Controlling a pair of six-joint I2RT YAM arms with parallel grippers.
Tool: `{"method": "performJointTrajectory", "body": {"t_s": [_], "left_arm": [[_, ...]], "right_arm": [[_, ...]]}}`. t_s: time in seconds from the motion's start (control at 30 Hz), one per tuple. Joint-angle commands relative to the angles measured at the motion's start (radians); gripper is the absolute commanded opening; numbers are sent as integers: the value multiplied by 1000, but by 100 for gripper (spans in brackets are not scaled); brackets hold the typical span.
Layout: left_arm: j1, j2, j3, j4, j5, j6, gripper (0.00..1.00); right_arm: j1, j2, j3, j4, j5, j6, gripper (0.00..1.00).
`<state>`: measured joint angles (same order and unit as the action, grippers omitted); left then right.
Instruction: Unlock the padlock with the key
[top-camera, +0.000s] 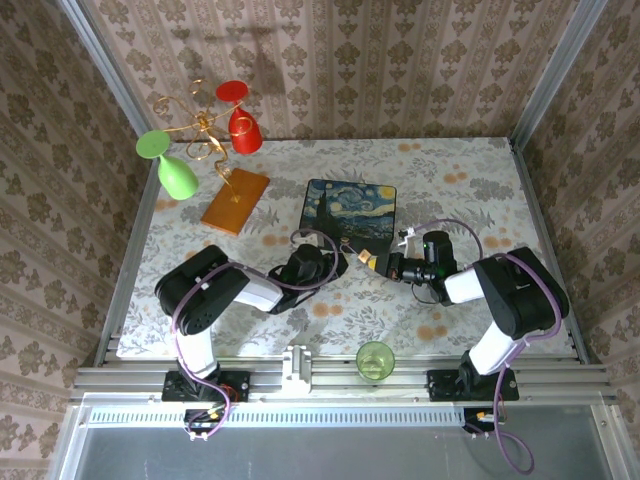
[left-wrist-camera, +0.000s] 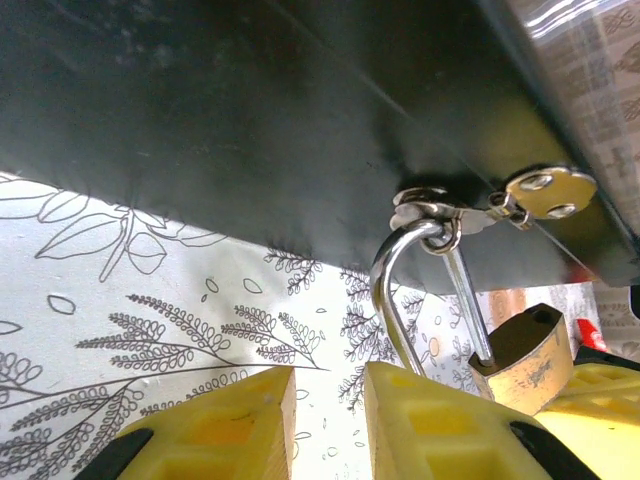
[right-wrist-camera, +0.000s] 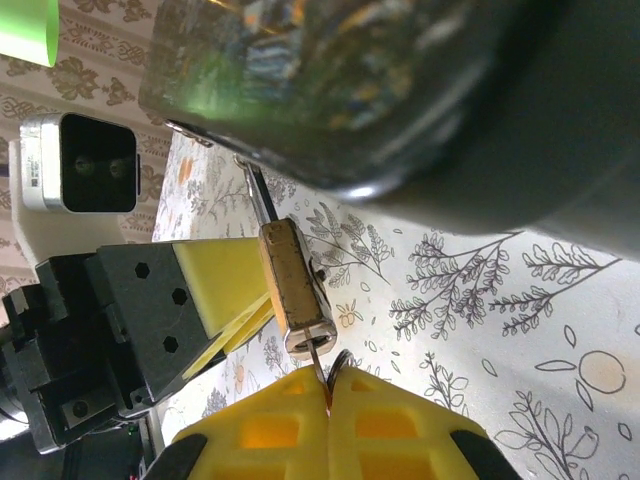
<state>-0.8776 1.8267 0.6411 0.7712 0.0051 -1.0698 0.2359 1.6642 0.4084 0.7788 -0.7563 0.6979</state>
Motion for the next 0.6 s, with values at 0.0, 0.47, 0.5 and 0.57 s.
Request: {"method": "performJointTrajectory", "body": {"t_s": [0.0, 0.47, 0.5, 0.57], "left_arm": [[-9, -48, 31, -57, -24, 62, 25], [1, -84, 34, -114, -33, 101, 27], [1, -95, 34, -135, -41, 114, 27], [3, -115, 43, -189, -55, 142, 27]], "right_arm": [[23, 10, 3, -41, 46, 6, 10], [105, 70, 21, -73, 212, 58, 29], [106, 40, 14, -96, 232, 49, 31], [119, -36, 17, -201, 300, 7, 32]]}}
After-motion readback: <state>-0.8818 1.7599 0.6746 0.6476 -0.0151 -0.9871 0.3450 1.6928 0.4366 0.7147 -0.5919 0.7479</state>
